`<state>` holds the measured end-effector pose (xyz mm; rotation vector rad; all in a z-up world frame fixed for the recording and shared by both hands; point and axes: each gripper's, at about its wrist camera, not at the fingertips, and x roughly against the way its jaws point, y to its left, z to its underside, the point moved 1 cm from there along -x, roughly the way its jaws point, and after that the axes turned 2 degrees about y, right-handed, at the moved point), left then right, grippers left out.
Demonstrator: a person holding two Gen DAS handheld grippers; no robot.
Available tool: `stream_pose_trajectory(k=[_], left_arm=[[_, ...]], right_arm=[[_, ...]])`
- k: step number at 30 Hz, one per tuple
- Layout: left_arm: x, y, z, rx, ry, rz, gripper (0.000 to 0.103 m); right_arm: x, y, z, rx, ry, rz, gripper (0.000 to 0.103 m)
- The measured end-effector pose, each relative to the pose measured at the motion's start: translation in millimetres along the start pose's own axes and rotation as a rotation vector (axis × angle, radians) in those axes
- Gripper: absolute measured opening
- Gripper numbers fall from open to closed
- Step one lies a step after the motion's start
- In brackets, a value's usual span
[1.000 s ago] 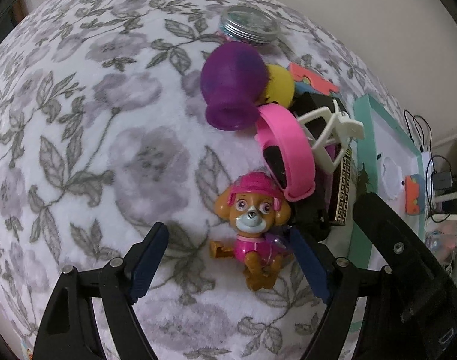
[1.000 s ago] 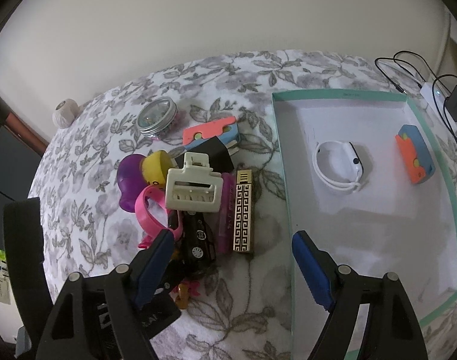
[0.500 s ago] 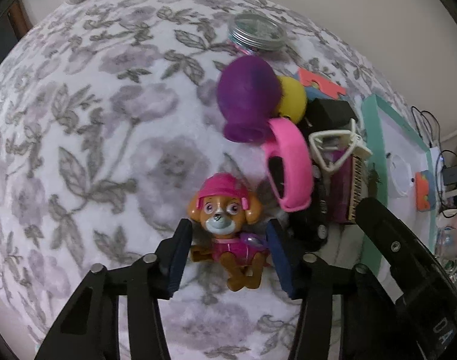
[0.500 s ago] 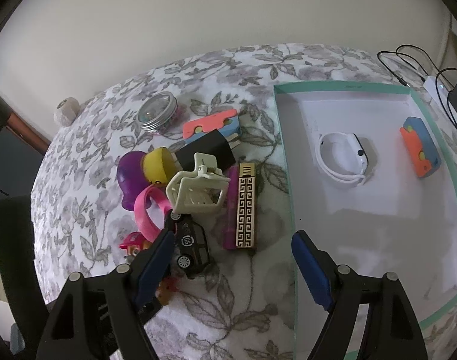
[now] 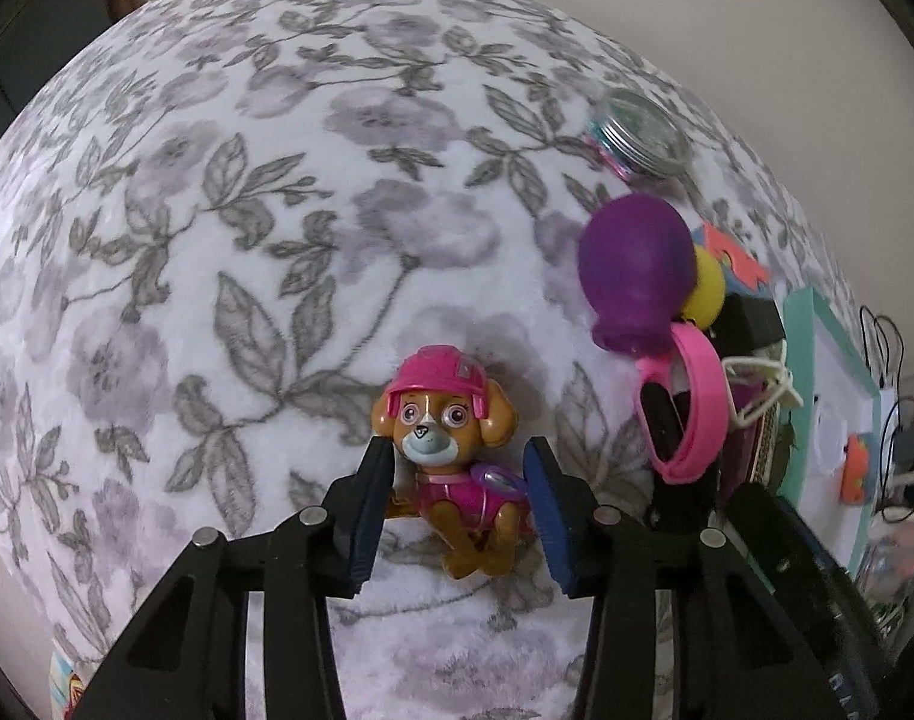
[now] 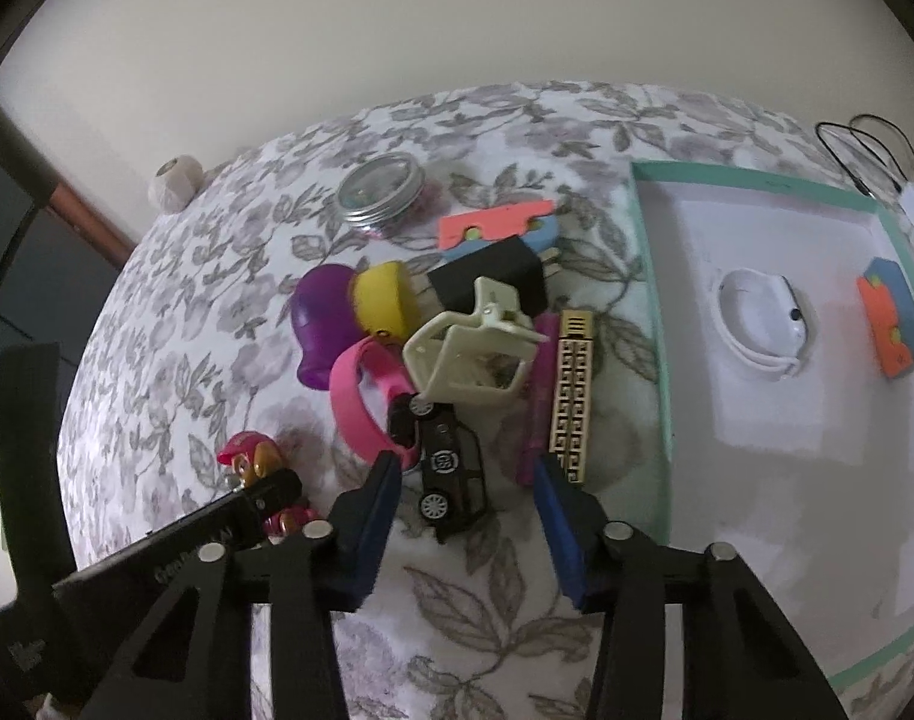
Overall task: Organize rigid objects
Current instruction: 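Grasp the black toy car with the right tool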
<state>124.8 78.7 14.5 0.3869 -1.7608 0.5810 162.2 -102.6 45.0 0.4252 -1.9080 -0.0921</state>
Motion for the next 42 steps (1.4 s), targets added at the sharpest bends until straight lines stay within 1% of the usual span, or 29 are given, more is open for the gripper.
stream_pose_trajectory(k=[2,4,5,6,8,10,16,17,20,28,34,39,40,42], left_arm=[[-0.1,0.9,-2.8,0.012,-0.001,0.003,0.046],[0.8,3.7,-4.6,0.018,0.0,0.005,0.046],[1.3,4.3,-3.0,0.019,0.002,0.001,0.046],[4.5,11.6,2.6,0.021,0.004,0.002,0.046],[6.5,20.9,3.8,0.027,0.013,0.0,0.046],[7.3,23.2,3.0,0.03,0.013,0.006,0.046],[6.7,21.6,6.4,0.031,0.01,0.001,0.046],[1.2,15.5,3.8,0.034,0.009,-0.001,0.046],[1.1,16.9,3.9,0.035,0.009,-0.001,0.047],[-2.6,16.0,3.9,0.031,0.005,-0.018,0.048],[-5.3,14.7,3.9,0.006,-0.003,-0.036,0.048],[-4.1,13.1,4.7,-0.002,-0.006,-0.042,0.048],[-4.2,12.2,4.5,-0.003,-0.004,-0.042,0.048],[-3.4,13.4,3.8,0.019,-0.001,-0.019,0.046]], right_arm=[[-3.2,2.0,0.7,0.012,0.008,0.006,0.045],[-7.6,4.2,1.4,0.025,0.022,0.01,0.034],[-9.7,4.9,1.3,0.033,0.029,0.017,0.033],[-11.7,6.4,1.5,0.044,0.035,0.028,0.033],[-13.6,8.9,1.5,0.06,0.034,0.027,0.033],[-14.9,10.9,0.9,0.069,0.033,0.03,0.033],[-25.0,18.0,2.7,0.109,0.054,0.059,0.031],[-25.5,18.4,2.9,0.109,0.055,0.061,0.031],[-28.5,18.1,3.6,0.11,0.056,0.074,0.029],[-42.3,16.9,5.6,0.107,0.075,0.077,0.029],[-44.4,19.5,5.4,0.123,0.066,0.093,0.029],[-45.4,18.8,5.1,0.118,0.062,0.088,0.029],[-45.8,19.0,5.0,0.118,0.062,0.089,0.029],[-44.6,20.2,5.1,0.124,0.061,0.09,0.029]])
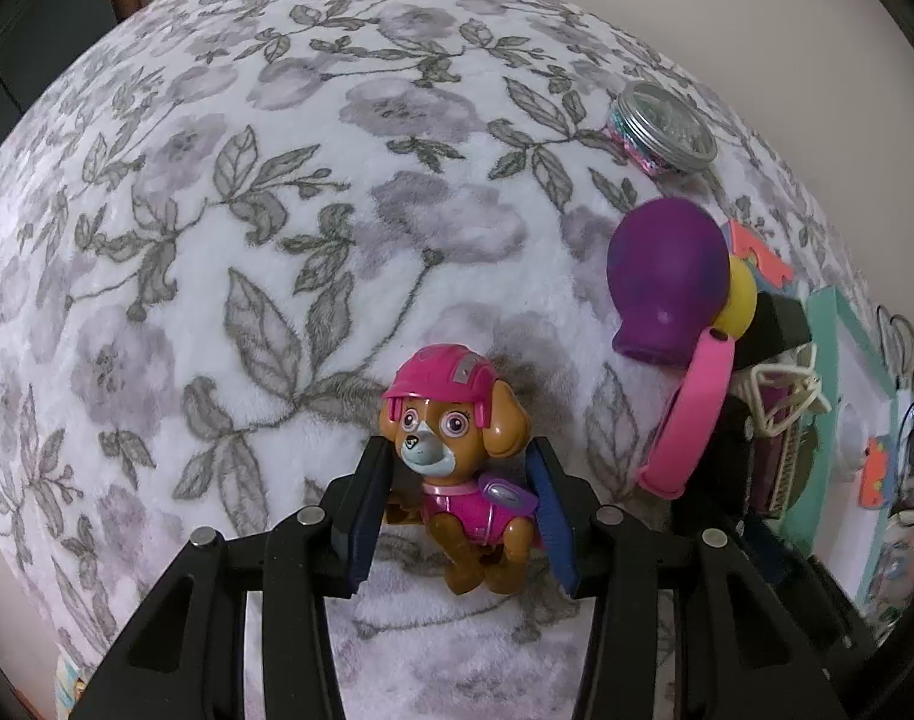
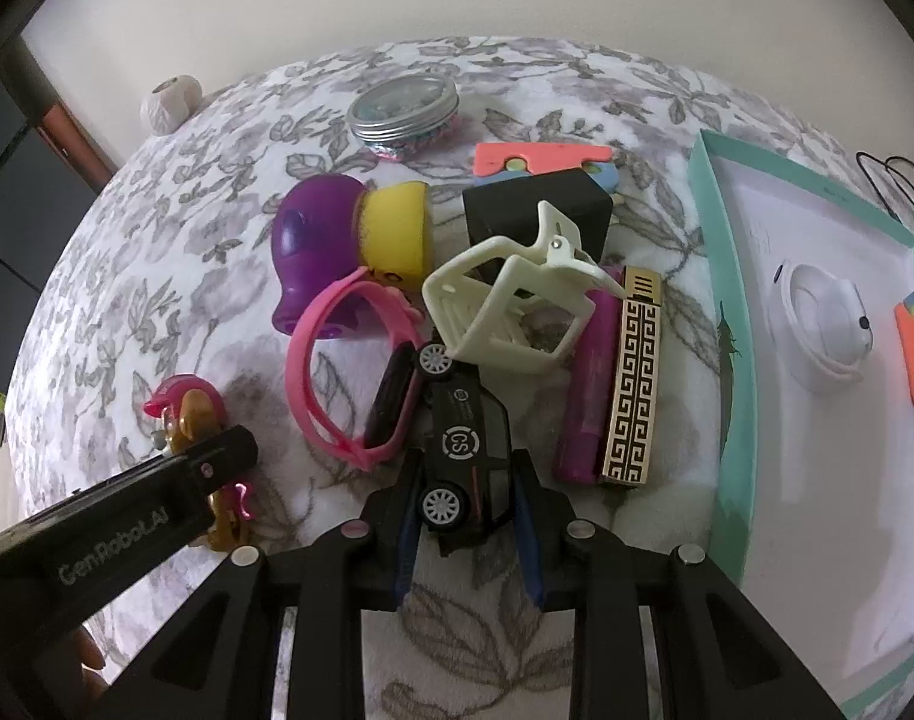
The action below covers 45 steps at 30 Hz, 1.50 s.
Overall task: Organize rigid objects
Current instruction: 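Grasp the black toy car with the right tool, then lift and carry the puppy figure and black car over the tray with both tools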
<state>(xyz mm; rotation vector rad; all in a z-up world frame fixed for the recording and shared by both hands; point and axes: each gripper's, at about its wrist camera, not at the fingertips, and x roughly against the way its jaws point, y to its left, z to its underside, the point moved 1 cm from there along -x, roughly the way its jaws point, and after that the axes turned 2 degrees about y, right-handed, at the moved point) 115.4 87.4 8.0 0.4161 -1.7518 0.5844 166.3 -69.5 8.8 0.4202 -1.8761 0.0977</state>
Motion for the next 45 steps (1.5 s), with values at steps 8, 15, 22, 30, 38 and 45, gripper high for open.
stream_pose_trajectory(k=[8,15,22,30,38,45], left_arm=[[17.1,-10.0,-6.0,-0.005,-0.046,0.047,0.042],[75.7,-19.3,-17.0,-0.016,-0.216,0.112,0.042],[129.6,-48.9,-13.0,-0.132,-0.374,0.193,0.042],[143.6,-96.1,8.6,-0.285,-0.414,0.243,0.042],[128.0,-158.1,25.2,-0.41,-0.36,0.256,0.042],[95.0,-198.1,44.7,-0.484,-0.281,0.279,0.042]], right_arm=[[24.5,-9.8,1.3,-0.042,-0.036,-0.044,0.029],[70.2,-24.1,-5.1,-0.101,-0.149,-0.092,0.029],[131.6,-51.6,-12.7,-0.143,-0.307,-0.041,0.029],[167.6,-112.6,-5.7,-0.25,-0.378,0.063,0.029],[183.3,-172.7,7.8,-0.341,-0.403,0.19,0.029],[180.2,-207.7,18.2,-0.404,-0.395,0.229,0.029]])
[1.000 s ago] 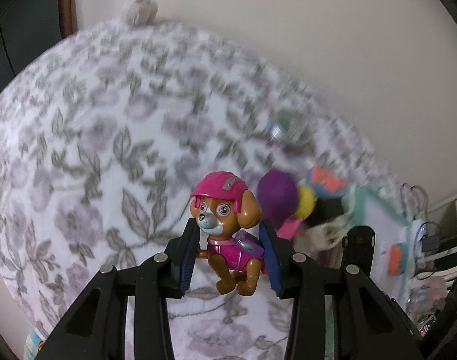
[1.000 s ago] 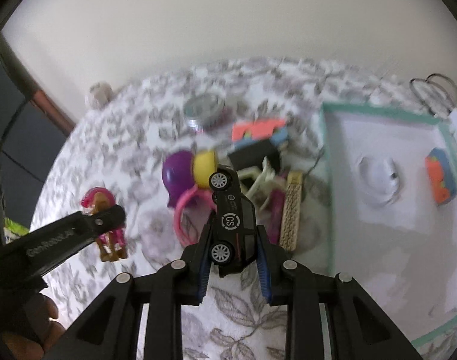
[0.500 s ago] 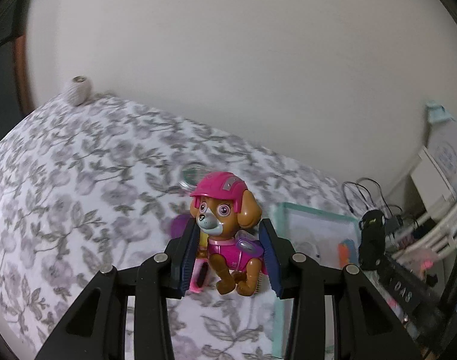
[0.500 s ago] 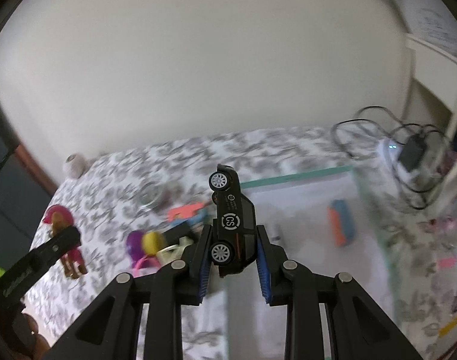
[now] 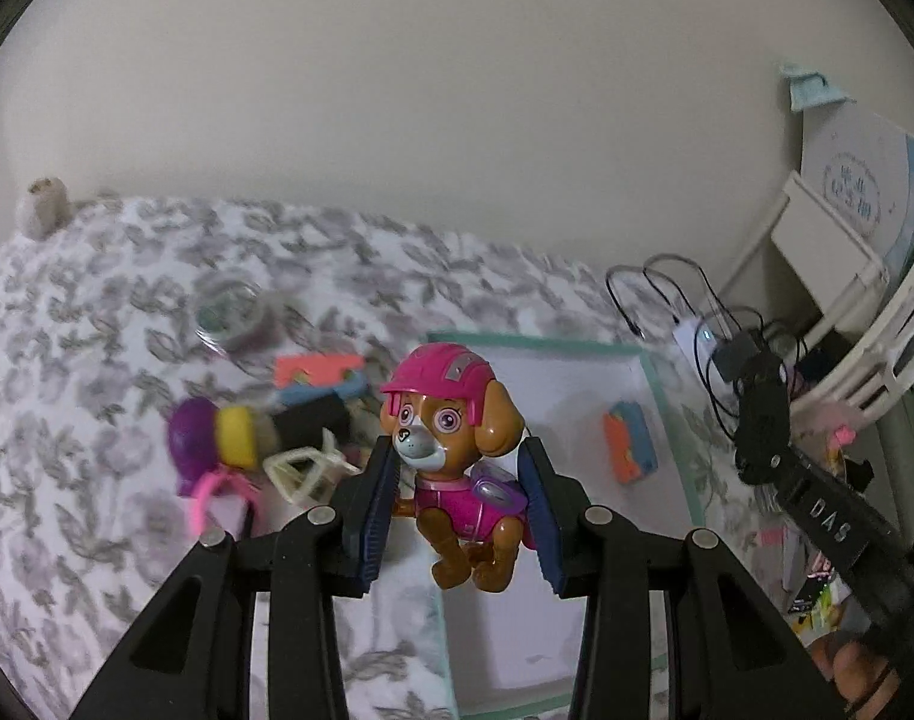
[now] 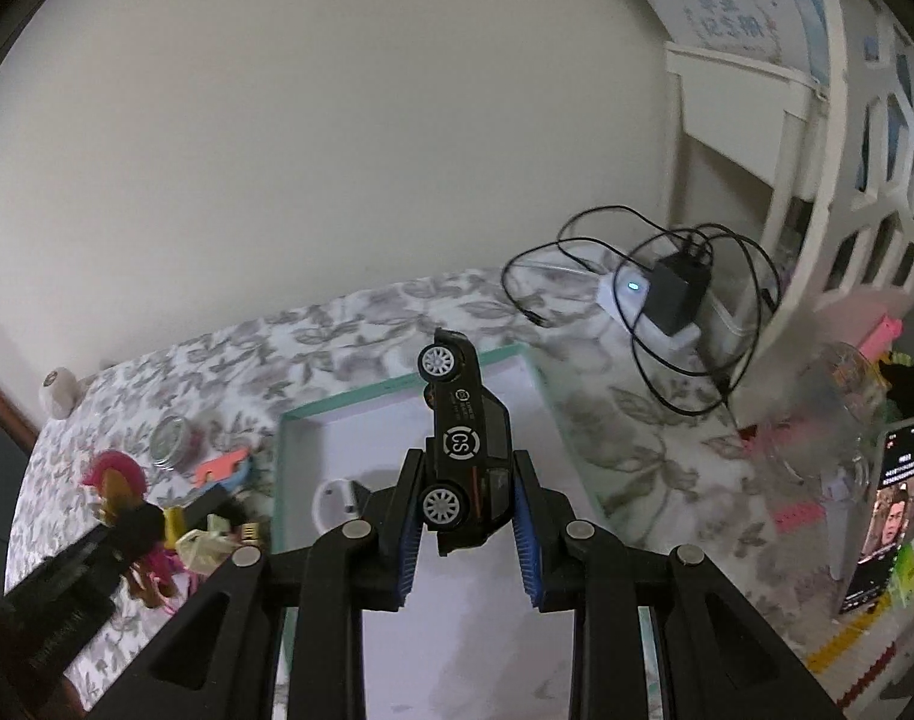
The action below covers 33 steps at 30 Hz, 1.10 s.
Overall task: Organize rigid objects
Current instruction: 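Lift and carry the puppy figure and black car over the tray with both tools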
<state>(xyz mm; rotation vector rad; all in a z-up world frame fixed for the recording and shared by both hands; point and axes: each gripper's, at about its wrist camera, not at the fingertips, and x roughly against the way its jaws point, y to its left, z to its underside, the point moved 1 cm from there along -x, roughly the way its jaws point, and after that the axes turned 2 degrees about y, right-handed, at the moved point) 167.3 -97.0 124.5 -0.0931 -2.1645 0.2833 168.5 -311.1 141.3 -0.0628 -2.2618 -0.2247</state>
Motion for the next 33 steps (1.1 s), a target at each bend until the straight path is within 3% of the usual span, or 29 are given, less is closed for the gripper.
stream_pose_trajectory(k=[9,15,22,27,33], left_arm=[[-45.2,-16.7,31.0,-0.09,0.083,-0.019,0.042],[-69.7,-22.9,47.5,-0.159,0.162,-0.044,0.042],[-68.7,-28.1,50.7,-0.183,0.168,-0.037,0.042],[-68.6,-37.1,52.6,-0.214,0.168,-0.018,0.043],[-78.6,-34.0,58.9,-0.208,0.221,-0.014,0.043]], right_arm=[[-21.9,-11.8,6.0,0.012,0.043,0.05,0.029],[-56.0,-12.7,25.8,0.014,0.149,0.057,0.029],[-87.2,-8.4,51.5,0.032,0.251,0.08,0.029],[-96.2,-8.0,61.4,0.032,0.288,0.083,0.029],[-100.6,-8.8,65.5,0.027,0.314,0.093,0.029]])
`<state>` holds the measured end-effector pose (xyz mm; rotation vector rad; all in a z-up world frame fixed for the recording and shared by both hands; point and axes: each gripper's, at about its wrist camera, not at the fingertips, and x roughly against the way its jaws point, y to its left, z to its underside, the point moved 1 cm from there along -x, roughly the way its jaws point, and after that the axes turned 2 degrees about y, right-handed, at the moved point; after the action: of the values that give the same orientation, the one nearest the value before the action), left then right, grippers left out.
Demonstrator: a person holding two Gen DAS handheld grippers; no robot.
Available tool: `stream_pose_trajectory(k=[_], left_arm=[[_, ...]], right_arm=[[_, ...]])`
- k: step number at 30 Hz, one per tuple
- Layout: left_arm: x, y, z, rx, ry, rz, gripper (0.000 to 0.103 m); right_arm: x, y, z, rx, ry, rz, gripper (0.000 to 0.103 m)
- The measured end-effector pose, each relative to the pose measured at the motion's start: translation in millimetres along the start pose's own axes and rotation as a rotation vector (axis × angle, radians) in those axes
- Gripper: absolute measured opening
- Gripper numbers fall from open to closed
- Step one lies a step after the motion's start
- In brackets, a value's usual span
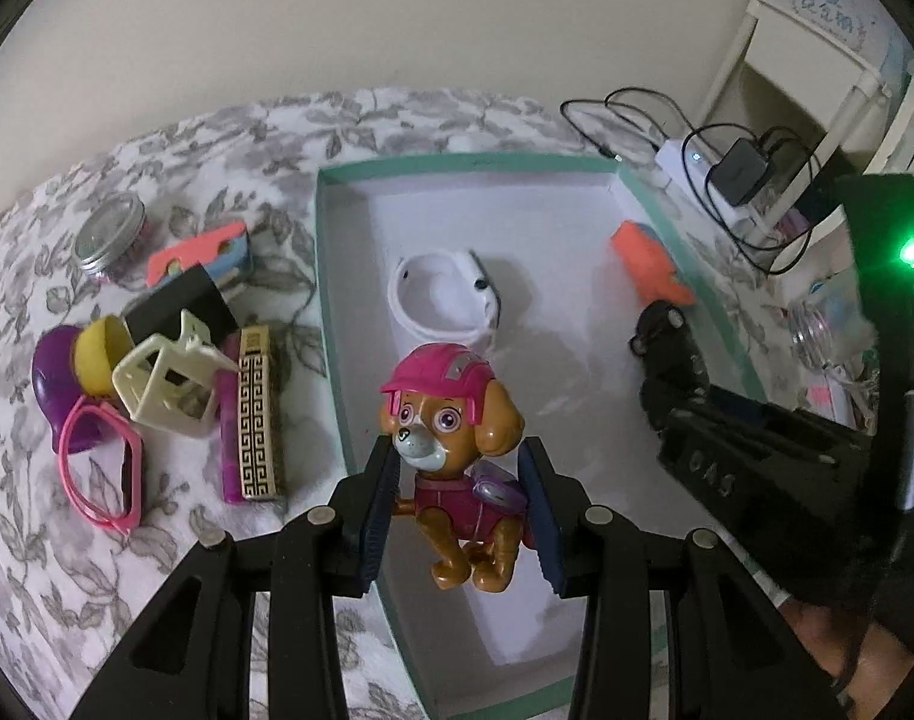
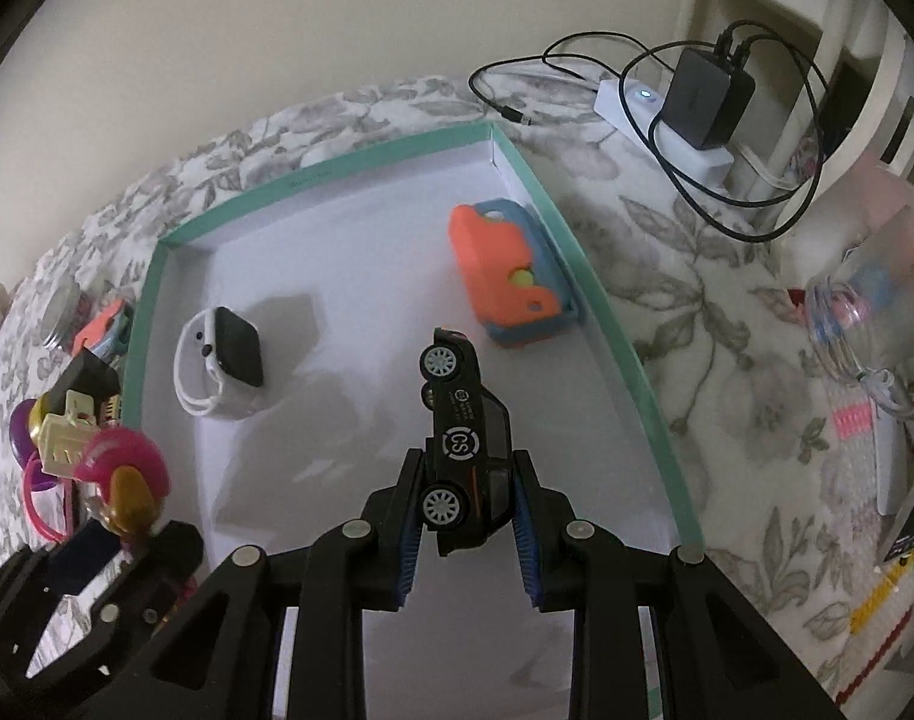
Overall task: Organize rigid objects
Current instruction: 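Lift and carry the puppy figure and black car over the tray with both tools, then open the right tool to drop the car while the left tool releases the puppy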
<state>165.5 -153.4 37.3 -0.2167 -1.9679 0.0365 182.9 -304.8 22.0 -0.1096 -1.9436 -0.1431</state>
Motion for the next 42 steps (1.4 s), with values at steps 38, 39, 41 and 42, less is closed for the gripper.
stream_pose_trajectory(k=[38,39,41,42], left_arm=[[56.6,56.9,-19.8,0.228,-0.069,-0.07,0.076],[55.6,59.0,-19.1,0.238,-0.066,-0.084,0.081],[53.3,64.5,-17.4,0.26,-0.059,-0.117,0.086],[52.5,66.6,-16.7,0.266,-0.06,-0.121,0.087]], right_arm=[[64.4,11.8,-23.9,0.031,-0.094,-0.01,0.067],[64.3,13.5,-23.8,0.036,-0.094,-0.01,0.068],[62.8,15.9,-23.1,0.042,-0.09,-0.021,0.069],[61.6,17.2,-22.6,0.043,-0.087,-0.028,0.071]])
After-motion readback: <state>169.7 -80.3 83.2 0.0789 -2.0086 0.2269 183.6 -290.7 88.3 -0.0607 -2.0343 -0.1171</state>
